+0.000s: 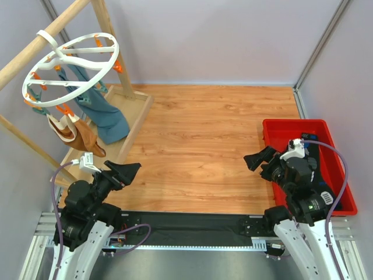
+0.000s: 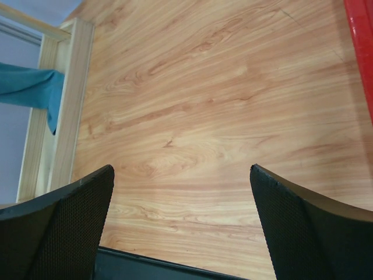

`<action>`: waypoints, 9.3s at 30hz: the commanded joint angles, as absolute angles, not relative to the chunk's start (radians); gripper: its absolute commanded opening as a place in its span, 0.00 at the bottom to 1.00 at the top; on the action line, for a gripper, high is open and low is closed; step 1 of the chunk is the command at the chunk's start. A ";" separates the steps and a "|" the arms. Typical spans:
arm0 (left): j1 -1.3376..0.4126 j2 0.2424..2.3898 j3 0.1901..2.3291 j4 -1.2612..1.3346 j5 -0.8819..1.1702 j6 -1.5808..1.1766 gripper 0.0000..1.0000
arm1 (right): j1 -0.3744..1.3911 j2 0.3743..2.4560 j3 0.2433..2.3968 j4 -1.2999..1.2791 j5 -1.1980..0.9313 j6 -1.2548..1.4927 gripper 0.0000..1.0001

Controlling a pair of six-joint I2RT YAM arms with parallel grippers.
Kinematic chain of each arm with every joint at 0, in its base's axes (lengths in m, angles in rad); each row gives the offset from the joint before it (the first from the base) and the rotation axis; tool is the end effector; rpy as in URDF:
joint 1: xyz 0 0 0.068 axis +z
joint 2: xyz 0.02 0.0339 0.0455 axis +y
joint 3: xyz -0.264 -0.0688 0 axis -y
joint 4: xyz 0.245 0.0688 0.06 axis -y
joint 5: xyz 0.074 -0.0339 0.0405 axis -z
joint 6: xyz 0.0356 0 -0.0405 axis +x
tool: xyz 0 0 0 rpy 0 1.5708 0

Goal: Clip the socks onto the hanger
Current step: Open the clamp at the hanger.

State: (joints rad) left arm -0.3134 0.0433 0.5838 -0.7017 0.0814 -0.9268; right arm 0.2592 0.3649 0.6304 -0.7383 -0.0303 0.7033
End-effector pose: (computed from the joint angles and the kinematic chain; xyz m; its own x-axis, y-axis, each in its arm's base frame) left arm 0.0405 -0.0162 0.2849 -0.3985 -0.7087 -0.5822 0.1082 0.5940 -0.7972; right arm 0.0883 0.0245 0.2800 -0.5183 0.5314 -0.6701 0.0694 0.8071 0.5863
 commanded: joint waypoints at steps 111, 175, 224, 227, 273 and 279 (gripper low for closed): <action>-0.308 0.621 1.577 -0.692 -0.043 -0.637 0.73 | 0.873 2.462 2.545 0.683 -0.615 1.114 0.63; -0.308 0.701 1.651 -0.782 -0.034 -0.518 0.71 | 0.877 2.473 2.548 0.632 -0.621 0.969 0.70; -0.308 0.943 1.730 -0.793 -0.193 -0.655 0.64 | 0.893 2.224 2.350 0.420 -0.678 0.862 0.00; -0.308 0.942 1.721 -0.819 -0.244 -0.702 0.64 | 0.891 2.215 2.364 0.361 -0.684 0.833 0.00; -0.308 0.948 1.640 -0.719 -0.399 -0.601 0.65 | 0.894 2.192 2.387 0.227 -0.721 0.710 0.00; -0.308 1.002 1.680 -0.787 -0.403 -0.658 0.70 | 0.897 2.189 2.388 0.192 -0.721 0.673 0.00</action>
